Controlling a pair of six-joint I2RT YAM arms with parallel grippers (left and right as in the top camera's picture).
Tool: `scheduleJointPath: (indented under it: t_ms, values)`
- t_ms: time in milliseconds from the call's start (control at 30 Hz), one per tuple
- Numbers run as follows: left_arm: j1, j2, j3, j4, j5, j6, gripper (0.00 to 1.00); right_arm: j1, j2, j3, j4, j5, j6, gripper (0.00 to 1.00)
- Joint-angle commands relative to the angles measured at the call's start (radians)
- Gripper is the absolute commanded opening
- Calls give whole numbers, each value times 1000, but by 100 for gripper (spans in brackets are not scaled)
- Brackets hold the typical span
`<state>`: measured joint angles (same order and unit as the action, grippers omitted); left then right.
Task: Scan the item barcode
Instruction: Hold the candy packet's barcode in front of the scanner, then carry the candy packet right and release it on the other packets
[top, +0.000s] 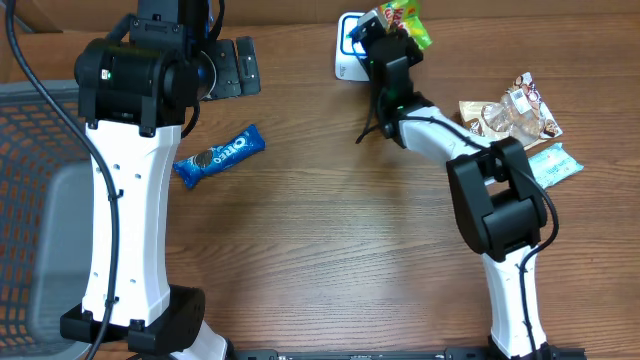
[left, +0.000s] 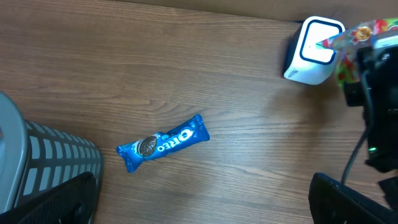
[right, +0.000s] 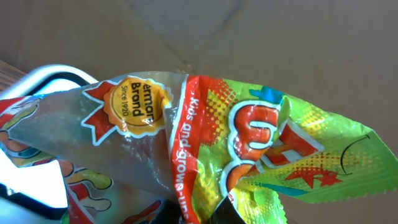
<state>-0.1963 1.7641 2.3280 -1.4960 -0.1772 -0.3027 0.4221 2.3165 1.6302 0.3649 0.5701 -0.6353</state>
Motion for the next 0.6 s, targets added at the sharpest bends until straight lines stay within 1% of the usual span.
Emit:
scheduleJointPath:
  t_ms: [0, 167, 367, 467, 567]
  values:
    - [0, 1, -2, 5, -13, 19, 100, 64, -43, 21, -13, 84, 31, 4]
    - [0, 1, -2, 4, -13, 19, 100, 129, -138, 21, -216, 83, 105, 4]
    - [0, 1, -2, 4, -13, 19, 100, 208, -262, 21, -516, 64, 305, 4]
    - [0, 1, -2, 5, -13, 19, 100, 244, -343, 21, -695, -37, 446, 4]
    - [0, 1, -2, 4, -13, 19, 100, 261, -428, 21, -853, -190, 604, 4]
